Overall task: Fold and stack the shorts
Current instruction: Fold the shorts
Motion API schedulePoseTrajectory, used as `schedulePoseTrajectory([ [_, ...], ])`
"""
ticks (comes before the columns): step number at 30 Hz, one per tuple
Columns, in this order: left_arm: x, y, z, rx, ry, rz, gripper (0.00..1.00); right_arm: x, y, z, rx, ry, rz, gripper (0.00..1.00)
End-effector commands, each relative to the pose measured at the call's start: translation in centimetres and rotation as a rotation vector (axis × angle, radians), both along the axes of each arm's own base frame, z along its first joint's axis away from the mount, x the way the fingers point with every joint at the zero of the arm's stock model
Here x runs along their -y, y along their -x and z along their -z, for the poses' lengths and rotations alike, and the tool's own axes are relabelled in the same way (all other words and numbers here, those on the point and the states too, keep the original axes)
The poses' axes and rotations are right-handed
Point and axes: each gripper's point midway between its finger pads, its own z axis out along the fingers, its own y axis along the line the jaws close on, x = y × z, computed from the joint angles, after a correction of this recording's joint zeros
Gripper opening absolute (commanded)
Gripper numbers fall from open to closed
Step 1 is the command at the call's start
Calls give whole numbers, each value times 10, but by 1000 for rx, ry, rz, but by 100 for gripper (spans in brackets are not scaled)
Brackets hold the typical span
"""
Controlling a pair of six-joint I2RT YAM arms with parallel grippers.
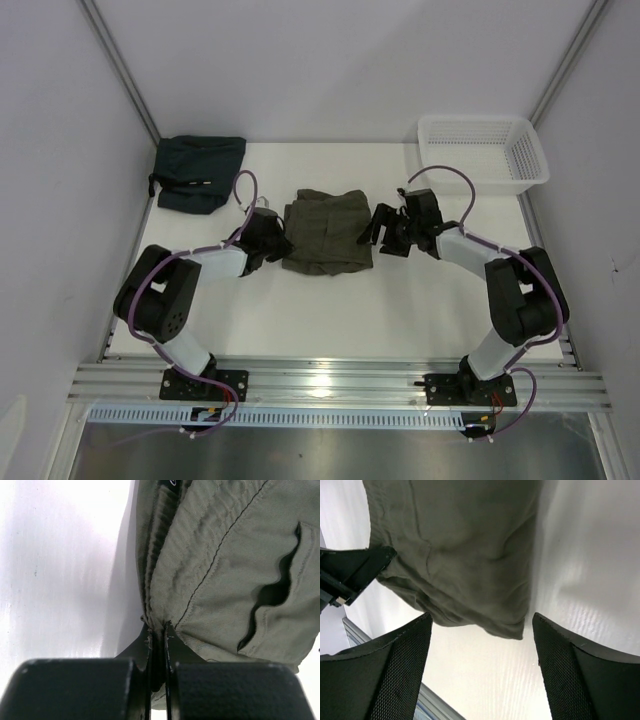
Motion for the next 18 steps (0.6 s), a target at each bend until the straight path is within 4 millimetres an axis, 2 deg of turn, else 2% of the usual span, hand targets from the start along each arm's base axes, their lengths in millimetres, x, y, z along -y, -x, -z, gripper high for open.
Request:
schedulePoseTrajectory([
  [1,-11,9,9,-30,-57,17,0,3,-11,2,31,-6,-9,83],
  [5,-12,9,10,-30,-62,22,0,-1,-14,22,-7,-26,-20,82],
  [6,-12,8,9,-27,-61,23,0,-5,-20,19,16,-51,-20,82],
  [12,-13,8,7,-24,-53,24,0,-19,-16,32,-9,-116,-45,80],
  [15,-13,8,9,-28,-43,22,0,-28,-7,36,-21,-145,-63,74],
  [18,-13,8,11,-33,-35,23,0,-39,2,40,-37,-165,-80,62],
])
